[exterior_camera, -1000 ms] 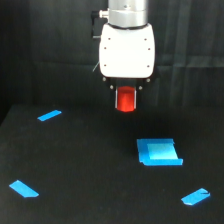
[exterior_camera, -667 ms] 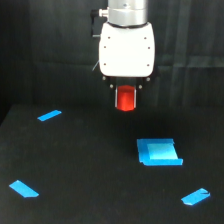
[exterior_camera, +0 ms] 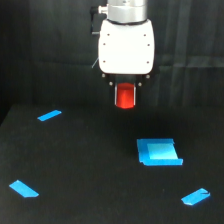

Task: Pick up the red object from the table

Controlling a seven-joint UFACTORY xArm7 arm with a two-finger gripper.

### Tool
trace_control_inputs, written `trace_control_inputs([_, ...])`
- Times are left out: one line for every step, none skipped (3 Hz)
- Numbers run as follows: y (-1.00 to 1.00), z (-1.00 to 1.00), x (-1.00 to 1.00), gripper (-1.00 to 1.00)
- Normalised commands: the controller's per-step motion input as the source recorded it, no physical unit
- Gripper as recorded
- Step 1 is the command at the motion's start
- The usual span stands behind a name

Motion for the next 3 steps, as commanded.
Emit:
trace_control_inputs([0.01,0.15,-0.02,-1.00])
trace_control_inputs([0.04,0.14,0.00,-0.96])
trace_control_inputs([-0.07,0.15,0.06,-0.88])
